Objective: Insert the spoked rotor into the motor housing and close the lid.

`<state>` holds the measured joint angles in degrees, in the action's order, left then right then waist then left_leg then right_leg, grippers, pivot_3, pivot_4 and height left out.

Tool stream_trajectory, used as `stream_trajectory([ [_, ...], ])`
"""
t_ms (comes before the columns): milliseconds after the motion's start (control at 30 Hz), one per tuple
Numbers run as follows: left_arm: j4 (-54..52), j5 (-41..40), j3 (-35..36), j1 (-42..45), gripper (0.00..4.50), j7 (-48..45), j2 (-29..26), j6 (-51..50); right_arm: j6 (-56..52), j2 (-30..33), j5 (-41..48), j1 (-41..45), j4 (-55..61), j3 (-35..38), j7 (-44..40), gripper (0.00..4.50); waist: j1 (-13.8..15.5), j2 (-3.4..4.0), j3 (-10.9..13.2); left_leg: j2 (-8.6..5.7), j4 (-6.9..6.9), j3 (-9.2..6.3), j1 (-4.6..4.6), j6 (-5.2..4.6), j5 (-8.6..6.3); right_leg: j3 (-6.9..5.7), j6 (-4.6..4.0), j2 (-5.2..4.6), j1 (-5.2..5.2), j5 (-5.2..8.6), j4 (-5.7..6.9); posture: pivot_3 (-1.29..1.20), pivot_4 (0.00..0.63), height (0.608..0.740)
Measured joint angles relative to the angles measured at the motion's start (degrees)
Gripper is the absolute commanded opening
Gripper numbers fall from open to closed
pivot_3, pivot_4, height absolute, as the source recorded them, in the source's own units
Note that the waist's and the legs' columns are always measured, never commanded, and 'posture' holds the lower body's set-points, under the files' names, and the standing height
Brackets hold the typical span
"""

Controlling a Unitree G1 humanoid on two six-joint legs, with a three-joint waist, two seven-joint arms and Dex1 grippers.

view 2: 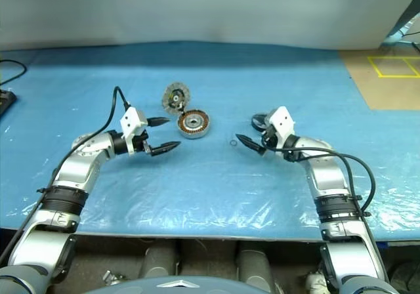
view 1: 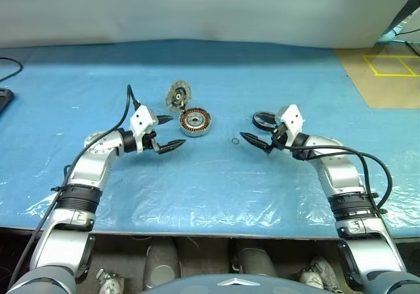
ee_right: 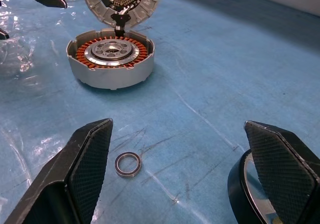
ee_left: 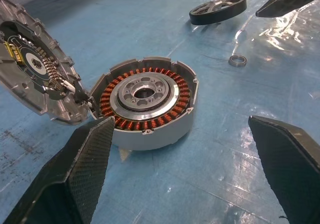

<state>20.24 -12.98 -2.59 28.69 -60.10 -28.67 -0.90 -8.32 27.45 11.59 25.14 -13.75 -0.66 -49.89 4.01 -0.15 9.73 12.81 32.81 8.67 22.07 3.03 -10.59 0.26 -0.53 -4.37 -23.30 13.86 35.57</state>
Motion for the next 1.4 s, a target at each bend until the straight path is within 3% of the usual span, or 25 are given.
stream_trajectory([
  [767,1.7,0.6,-0.3,3.7,4.50,-4.2,-2.4,-0.9,1.6,-0.6,-0.7,0.4,-1.4,0.0,2.8,4.45,0.0,0.00,0.0,0.00,-0.01,0.00,0.00,0.00,0.00,-0.01,0.00,0.00,0.00,0.00,0.01,0.00,0.150,0.740],
  [1000,-2.4,0.6,-4.3,4.5,4.50,-14.2,-7.1,-2.4,1.6,-0.7,-0.7,-0.1,-1.3,0.1,3.3,4.45,0.1,0.00,0.0,0.00,-0.03,0.00,0.01,0.00,0.00,-0.02,-0.01,0.00,-0.01,0.01,-0.02,0.00,0.150,0.740],
  [1167,-2.6,1.5,-10.9,16.7,4.50,-27.3,-7.4,0.9,1.7,-0.9,-0.7,-1.0,-0.9,0.0,4.1,4.45,1.5,0.00,0.0,-0.02,0.04,0.03,0.00,0.00,0.00,-0.02,-0.02,-0.04,0.01,0.01,0.05,0.00,0.150,0.740],
  [1300,10.3,6.2,-17.1,30.5,4.50,-31.6,-4.0,13.1,2.0,-1.2,-0.8,-1.3,-0.6,0.0,4.9,4.45,1.5,0.00,0.0,-0.05,0.08,0.04,-0.03,0.01,0.00,0.01,-0.01,-0.04,0.04,0.00,0.06,0.00,0.150,0.740],
  [1400,24.0,14.4,-21.8,38.4,4.50,-30.2,0.6,25.4,2.0,-1.3,-0.9,-1.3,-0.3,0.0,5.2,4.45,1.4,0.00,0.0,-0.04,0.08,0.02,0.03,-0.03,0.03,0.01,0.21,-0.02,0.02,-0.12,0.05,0.00,0.150,0.740],
])
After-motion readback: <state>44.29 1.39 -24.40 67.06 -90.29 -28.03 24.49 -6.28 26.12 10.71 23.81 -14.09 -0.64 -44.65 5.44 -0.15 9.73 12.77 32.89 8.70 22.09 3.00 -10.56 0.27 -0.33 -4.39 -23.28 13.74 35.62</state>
